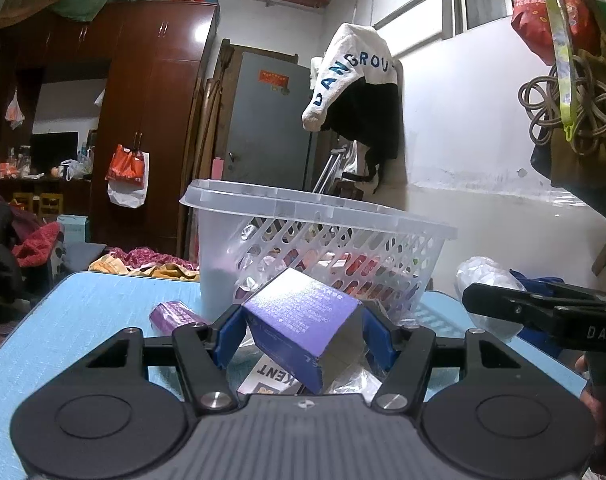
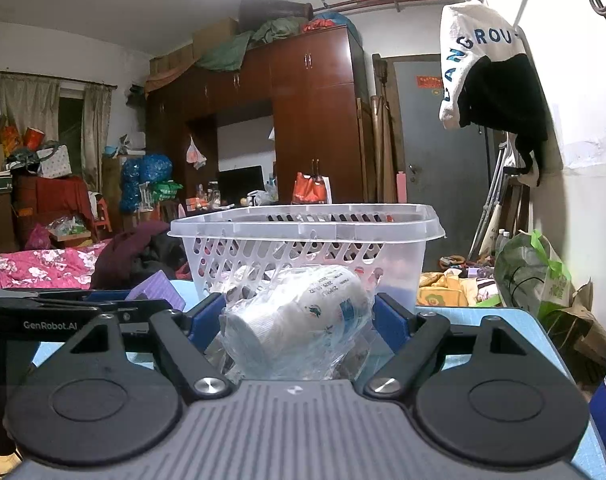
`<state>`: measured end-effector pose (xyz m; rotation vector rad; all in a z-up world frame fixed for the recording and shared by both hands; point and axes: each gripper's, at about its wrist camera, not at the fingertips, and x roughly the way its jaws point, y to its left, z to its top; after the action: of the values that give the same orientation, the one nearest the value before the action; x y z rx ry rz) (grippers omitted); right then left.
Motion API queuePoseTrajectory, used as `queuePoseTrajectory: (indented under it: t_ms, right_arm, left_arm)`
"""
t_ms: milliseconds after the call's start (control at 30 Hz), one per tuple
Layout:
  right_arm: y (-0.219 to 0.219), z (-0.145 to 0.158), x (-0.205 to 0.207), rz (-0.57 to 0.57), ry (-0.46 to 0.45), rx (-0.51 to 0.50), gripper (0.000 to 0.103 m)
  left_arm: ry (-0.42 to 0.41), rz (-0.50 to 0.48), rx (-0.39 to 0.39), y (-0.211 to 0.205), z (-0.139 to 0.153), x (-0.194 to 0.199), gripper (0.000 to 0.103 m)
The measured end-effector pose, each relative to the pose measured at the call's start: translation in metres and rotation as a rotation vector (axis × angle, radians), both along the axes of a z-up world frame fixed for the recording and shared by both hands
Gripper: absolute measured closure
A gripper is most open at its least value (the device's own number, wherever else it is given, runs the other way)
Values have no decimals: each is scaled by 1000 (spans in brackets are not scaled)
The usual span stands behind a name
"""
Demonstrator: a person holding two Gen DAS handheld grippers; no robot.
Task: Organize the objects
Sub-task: 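Grasp the white wrapped roll with the right tool while the left grasps the purple box, then carry both items into the white basket and open both tools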
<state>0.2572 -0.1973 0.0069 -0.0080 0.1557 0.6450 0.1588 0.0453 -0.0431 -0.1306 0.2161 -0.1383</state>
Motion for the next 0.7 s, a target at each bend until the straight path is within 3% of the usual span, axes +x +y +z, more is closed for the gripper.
queuePoseTrajectory:
  t_ms: [233,300,367,433,533,600,700]
  right_arm:
    - [0,0,-2,0,-9,3,20]
    - [-2,0,-6,-9,-28,12,21]
    - [-9,6,-9,4,-40,85,21]
    - [-11,29,-5,30,-40,110,21]
    - [2,79,-2,-12,-174,42,21]
    - [12,111,19,-19,-189,15,21]
    - [27,138,66,-11,-106,-25,21]
  left_arm:
    - [-8,-2,-9,2,0,-2,36]
    - [-42,9,-29,4,1,-7,36]
    - [-95,12,-67,6,10,-13,36]
    - [-156,16,-55,7,35,-11,36]
    - [-197,14,-37,7,90,12,36]
    - [-181,13,-37,8,119,39,36]
    - [-75,27,-63,14,141,92,36]
